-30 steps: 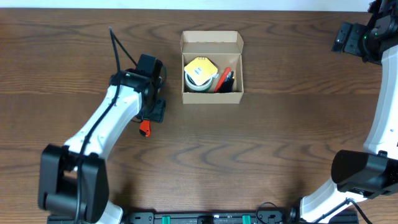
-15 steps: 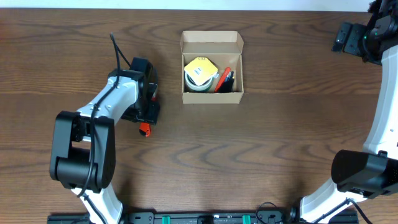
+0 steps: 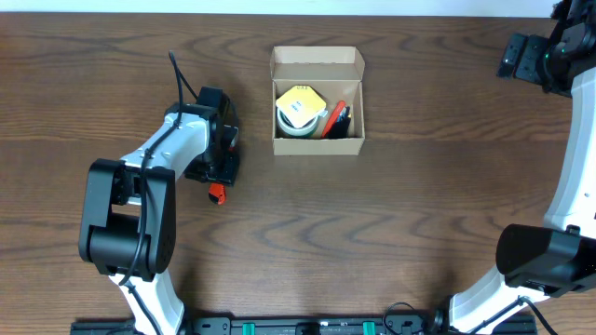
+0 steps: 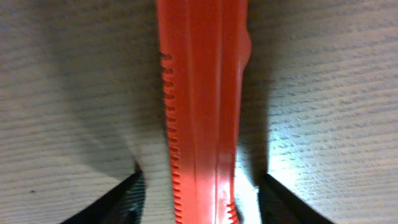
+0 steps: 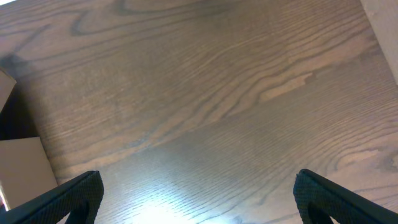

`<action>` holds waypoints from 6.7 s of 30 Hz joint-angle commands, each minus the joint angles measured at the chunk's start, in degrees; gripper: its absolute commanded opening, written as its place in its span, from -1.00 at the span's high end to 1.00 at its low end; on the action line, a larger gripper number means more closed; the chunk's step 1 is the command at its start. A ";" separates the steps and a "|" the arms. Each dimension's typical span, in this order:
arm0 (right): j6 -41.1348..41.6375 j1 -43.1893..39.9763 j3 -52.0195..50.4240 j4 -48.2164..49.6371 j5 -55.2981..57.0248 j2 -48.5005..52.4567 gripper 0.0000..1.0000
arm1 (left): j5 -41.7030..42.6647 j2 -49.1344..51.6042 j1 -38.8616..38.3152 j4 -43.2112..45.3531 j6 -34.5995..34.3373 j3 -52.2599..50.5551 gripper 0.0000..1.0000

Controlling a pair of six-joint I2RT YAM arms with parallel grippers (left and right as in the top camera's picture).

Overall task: Pack container
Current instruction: 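Lower the left gripper onto the red utility knife and grasp it, then carry the red knife with the left gripper into the box and release, then raise both arms and move both grippers to the box lid flaps, then grip the lid edges with both grippers and fold the lid closed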

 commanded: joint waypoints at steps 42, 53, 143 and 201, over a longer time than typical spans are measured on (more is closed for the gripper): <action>0.68 -0.44 -0.15 -0.02 -0.20 0.26 -0.99 | 2.29 3.15 -12.50 -30.08 8.70 56.00 0.88; 0.68 -0.44 -0.15 -0.02 -0.22 0.26 -0.99 | -0.42 3.37 -20.50 -29.46 43.95 55.76 0.88; 0.68 -0.44 -0.15 -0.02 -0.22 0.26 -0.98 | -24.15 -8.09 -5.62 -25.79 17.90 65.66 -0.07; 14.58 10.27 -0.15 20.74 -61.05 37.97 0.97 | 59.30 39.36 11.19 -9.60 -24.00 65.59 0.88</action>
